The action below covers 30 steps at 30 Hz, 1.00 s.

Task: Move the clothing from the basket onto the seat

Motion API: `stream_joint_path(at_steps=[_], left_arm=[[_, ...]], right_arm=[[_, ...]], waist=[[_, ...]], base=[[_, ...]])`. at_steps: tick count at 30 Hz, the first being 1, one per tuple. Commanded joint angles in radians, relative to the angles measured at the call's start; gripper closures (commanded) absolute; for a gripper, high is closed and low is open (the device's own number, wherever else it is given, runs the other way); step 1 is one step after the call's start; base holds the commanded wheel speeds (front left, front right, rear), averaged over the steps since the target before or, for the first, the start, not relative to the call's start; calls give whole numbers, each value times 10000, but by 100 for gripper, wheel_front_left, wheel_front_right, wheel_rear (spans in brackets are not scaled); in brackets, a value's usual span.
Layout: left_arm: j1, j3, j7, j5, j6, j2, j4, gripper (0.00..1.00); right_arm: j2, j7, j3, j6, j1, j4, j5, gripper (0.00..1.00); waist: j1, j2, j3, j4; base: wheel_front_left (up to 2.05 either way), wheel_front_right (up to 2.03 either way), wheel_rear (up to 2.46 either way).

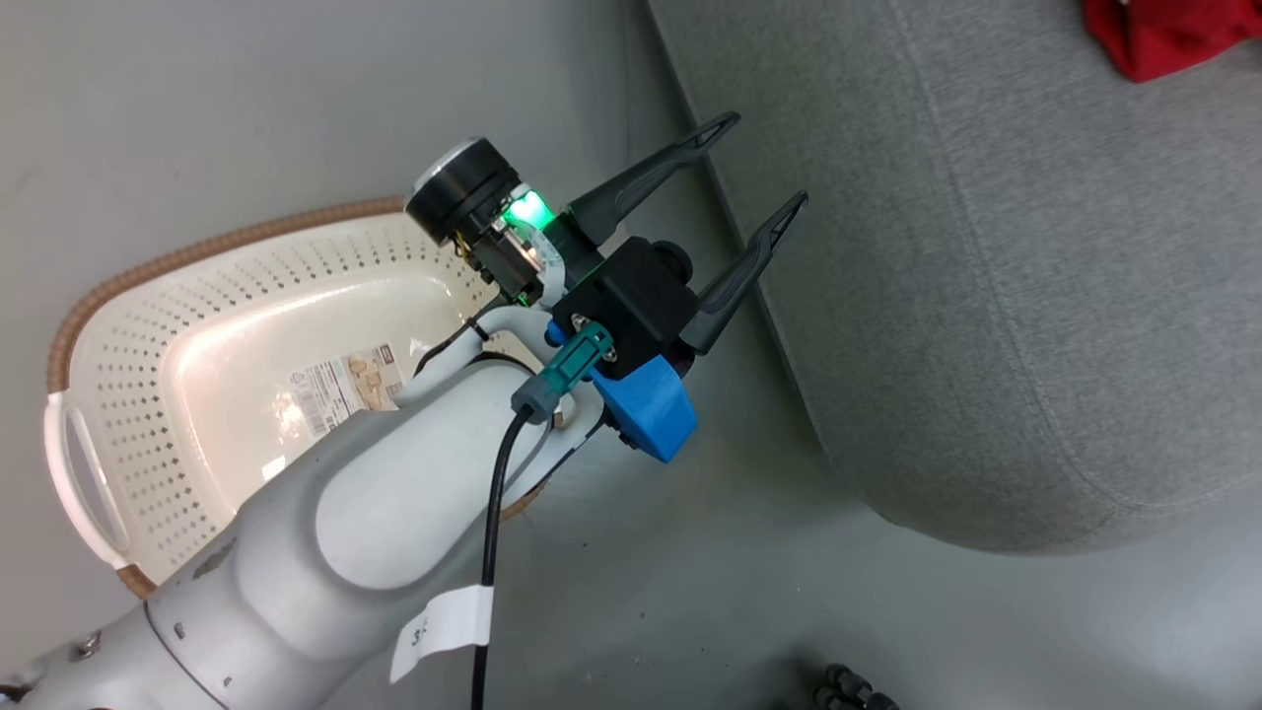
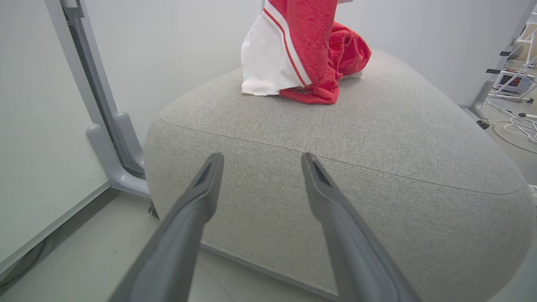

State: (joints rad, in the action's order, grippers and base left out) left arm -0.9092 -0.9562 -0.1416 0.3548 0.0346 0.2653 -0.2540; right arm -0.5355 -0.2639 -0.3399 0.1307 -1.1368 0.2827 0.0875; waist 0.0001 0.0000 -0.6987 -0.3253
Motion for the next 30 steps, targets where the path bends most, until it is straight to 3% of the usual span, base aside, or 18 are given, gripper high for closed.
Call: stream_joint_path(at_steps=[1, 5, 20, 26, 27, 28, 30], left_arm=[[-219, -26, 51, -62, -55, 69, 112, 0], [-417, -52, 167, -164, -83, 162, 307, 0], [-631, -108, 408, -191, -172, 385, 596, 0], [-688, -120, 388, -157, -232, 393, 622, 0], [-683, -123, 364, -145, -244, 403, 603, 0], [-663, -134, 348, -136, -249, 405, 588, 0], [-610, -151, 296, -137, -267, 374, 532, 0]], right_arm=[[-198, -7, -172, 1, -84, 291, -99, 100], [-314, -7, -609, 1, 241, 1017, -236, 100], [1685, -9, -1343, 1, 1990, 2444, -621, 100], [1942, -7, -1411, 1, 2240, 2856, -543, 100], [1931, -7, -1427, 1, 2245, 2837, -513, 55], [1911, -9, -1408, 1, 2283, 2820, -498, 0], [1862, -7, -1357, 1, 2424, 2737, -404, 0]], waist=[[-1, 0, -419, 129], [-1, 0, -790, 192], [-1, 0, -1364, 331], [-1, 0, -1399, 407], [-1, 0, -1382, 403], [-1, 0, -1352, 395], [-1, 0, -1245, 385]], base=[[0, 0, 0], [0, 0, 0], [0, 0, 0], [0, 0, 0], [0, 0, 0], [0, 0, 0], [0, 0, 0]])
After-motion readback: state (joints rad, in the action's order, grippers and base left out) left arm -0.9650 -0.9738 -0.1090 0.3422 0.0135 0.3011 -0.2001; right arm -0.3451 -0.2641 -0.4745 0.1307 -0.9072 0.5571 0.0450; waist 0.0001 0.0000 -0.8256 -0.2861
